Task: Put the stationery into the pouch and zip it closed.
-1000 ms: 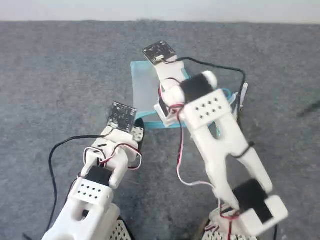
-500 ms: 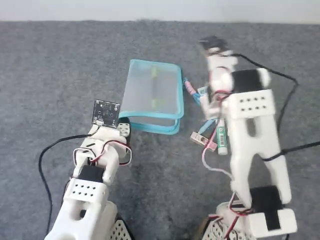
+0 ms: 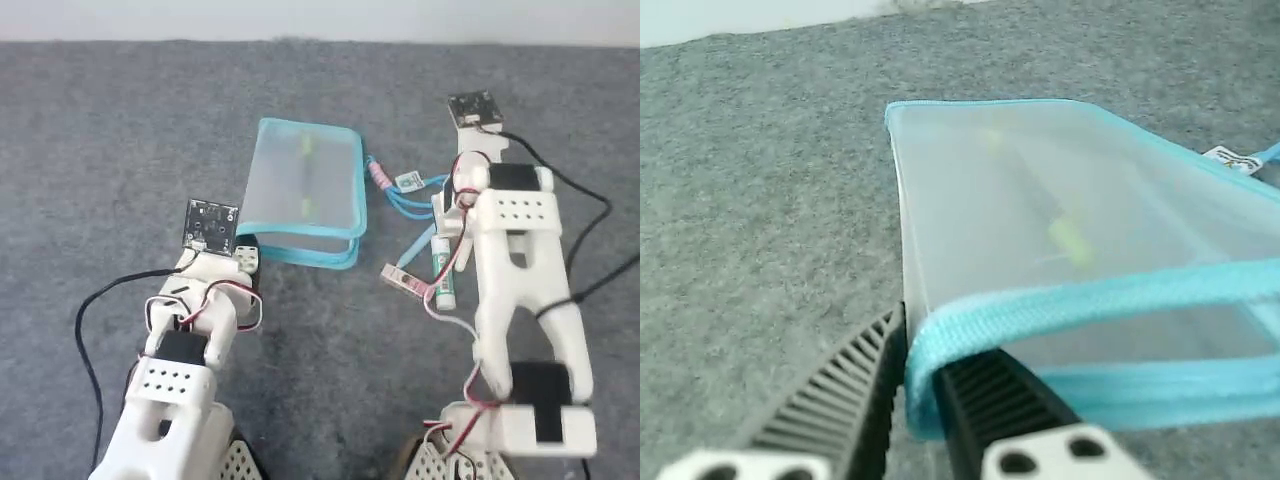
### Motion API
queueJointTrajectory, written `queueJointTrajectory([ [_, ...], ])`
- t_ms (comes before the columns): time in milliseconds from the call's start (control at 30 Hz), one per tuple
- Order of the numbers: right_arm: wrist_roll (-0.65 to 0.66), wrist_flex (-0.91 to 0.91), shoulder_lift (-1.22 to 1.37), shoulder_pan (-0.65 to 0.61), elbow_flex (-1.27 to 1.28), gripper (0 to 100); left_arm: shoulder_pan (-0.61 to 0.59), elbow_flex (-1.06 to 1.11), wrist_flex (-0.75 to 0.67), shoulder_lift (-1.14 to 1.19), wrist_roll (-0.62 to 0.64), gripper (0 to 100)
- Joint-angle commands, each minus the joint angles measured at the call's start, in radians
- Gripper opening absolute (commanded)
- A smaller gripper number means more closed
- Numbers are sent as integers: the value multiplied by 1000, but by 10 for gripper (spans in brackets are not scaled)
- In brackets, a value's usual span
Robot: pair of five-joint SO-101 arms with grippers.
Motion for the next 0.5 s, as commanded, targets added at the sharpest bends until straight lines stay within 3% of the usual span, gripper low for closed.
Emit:
queueJointTrajectory([
  [0, -11, -31, 120, 30, -123, 209, -5, -30, -12, 0, 9, 12],
  [467, -51, -38, 446, 67, -284, 209, -5, -33, -14, 0, 9, 12],
])
